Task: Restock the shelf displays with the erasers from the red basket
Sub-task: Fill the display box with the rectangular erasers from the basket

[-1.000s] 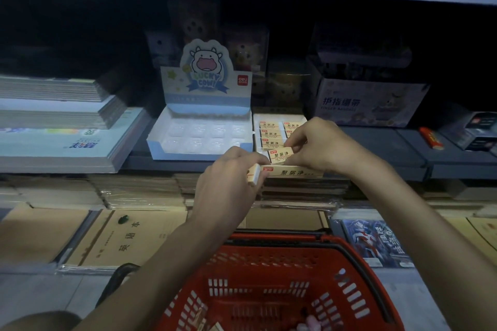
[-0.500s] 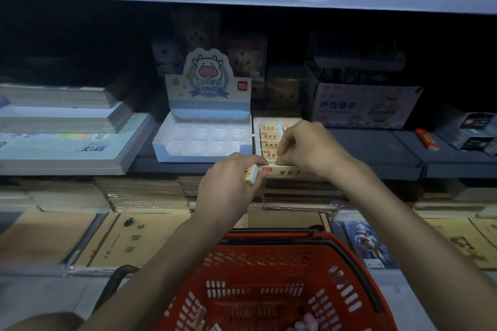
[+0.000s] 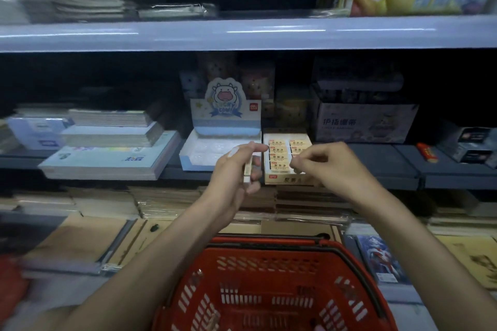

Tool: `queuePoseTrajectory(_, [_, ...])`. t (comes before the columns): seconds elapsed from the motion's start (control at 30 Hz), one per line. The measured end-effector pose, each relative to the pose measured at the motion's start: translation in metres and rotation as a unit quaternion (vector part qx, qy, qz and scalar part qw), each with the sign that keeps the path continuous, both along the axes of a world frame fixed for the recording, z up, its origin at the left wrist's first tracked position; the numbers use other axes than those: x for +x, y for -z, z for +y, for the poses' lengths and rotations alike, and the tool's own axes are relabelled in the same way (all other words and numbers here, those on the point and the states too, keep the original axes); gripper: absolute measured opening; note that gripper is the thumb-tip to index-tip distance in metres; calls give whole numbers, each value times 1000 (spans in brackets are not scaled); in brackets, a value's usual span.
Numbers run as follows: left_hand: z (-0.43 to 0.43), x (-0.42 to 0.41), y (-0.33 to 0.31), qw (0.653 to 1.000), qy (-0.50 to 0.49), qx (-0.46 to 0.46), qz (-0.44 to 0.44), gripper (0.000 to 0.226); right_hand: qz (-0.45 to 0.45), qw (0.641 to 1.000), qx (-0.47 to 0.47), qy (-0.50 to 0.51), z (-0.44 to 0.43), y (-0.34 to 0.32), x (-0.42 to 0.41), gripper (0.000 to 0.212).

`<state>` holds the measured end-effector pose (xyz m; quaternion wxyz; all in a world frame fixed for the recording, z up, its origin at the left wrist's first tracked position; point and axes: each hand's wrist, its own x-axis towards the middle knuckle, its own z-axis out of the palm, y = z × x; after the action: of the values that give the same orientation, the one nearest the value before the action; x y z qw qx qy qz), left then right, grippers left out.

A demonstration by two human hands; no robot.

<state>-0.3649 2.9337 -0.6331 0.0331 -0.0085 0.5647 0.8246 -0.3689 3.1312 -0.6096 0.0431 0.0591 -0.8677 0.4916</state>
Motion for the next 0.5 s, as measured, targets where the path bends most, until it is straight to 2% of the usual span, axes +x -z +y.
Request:
queuePoseTrajectory(0.1, [13,1,-1,992,20,121,-25,17,-25,999,-28,-16,-7,0,7,10])
queuePoseTrajectory(0.17, [18,-1,4,987,11,158,-32,15,-55,997,-57,-23,-13,3,10,14])
queuePoseTrajectory(0.3, [24,-6,14,984,8,174,-29,15,-128,982,-133,-46,-29,12,13,31])
queuePoseTrajectory(0.4, [27,-8,15,981,32,190,-24,16,-169,967,-186,-44,-41,18,10,27])
queuePoseTrajectory(0.5, [23,-10,18,988,22,152,3,18,-184,958,-214,-42,-50,23,5,25])
